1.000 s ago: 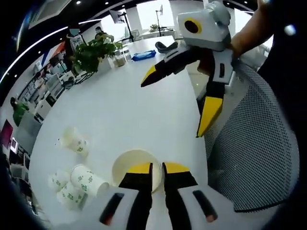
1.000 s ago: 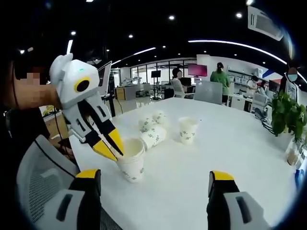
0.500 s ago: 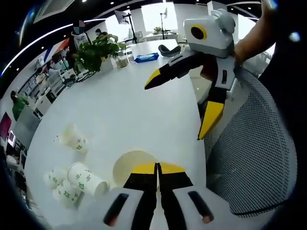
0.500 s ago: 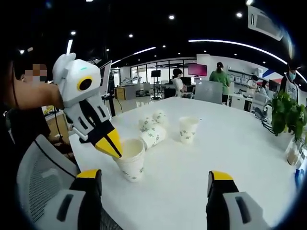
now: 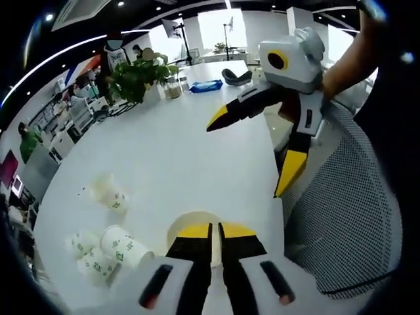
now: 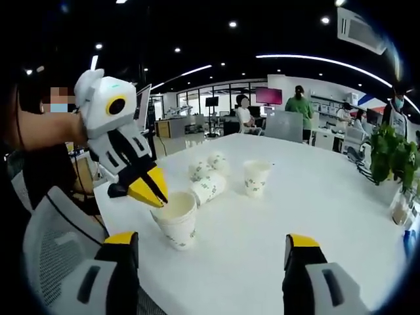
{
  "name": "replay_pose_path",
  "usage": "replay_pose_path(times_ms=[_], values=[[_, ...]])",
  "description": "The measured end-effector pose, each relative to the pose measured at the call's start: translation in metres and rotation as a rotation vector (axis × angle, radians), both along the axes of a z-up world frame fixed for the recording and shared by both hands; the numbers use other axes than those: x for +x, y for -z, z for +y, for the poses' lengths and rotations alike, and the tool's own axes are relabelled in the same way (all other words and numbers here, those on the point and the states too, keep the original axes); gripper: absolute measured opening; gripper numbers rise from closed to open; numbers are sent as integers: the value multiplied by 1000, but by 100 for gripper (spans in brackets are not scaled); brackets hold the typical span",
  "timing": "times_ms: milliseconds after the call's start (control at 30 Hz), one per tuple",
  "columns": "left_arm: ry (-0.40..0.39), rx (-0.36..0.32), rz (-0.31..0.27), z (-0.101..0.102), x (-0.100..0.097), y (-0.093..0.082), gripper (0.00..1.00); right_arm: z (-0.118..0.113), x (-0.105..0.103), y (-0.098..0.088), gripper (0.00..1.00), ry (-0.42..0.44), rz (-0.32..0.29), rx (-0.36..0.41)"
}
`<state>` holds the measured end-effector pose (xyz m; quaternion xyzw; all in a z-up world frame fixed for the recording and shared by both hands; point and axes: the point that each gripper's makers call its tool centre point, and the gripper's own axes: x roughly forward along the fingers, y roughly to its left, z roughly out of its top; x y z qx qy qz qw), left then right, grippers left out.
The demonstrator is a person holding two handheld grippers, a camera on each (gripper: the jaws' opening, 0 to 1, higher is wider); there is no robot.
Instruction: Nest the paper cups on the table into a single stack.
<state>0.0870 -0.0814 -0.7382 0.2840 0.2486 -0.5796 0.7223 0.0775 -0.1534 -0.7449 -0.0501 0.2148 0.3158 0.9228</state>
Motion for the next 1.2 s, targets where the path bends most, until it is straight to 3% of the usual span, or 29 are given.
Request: replay_pose_path(times_ms=[333,600,800,1200], values=[[-112,-64,-19,15,31,-15,16,-1,1,-2,94,9,-2,11],[-222,-119,-1,26,56,-25,24,-2,2,-3,95,16,-4,20],[-284,-127,9,33,72,-24,32,-4,3,-3,95,24,-3,24],[-508,-187,139,54,110,-3,47,-8,5,-2,94,45,3,27]])
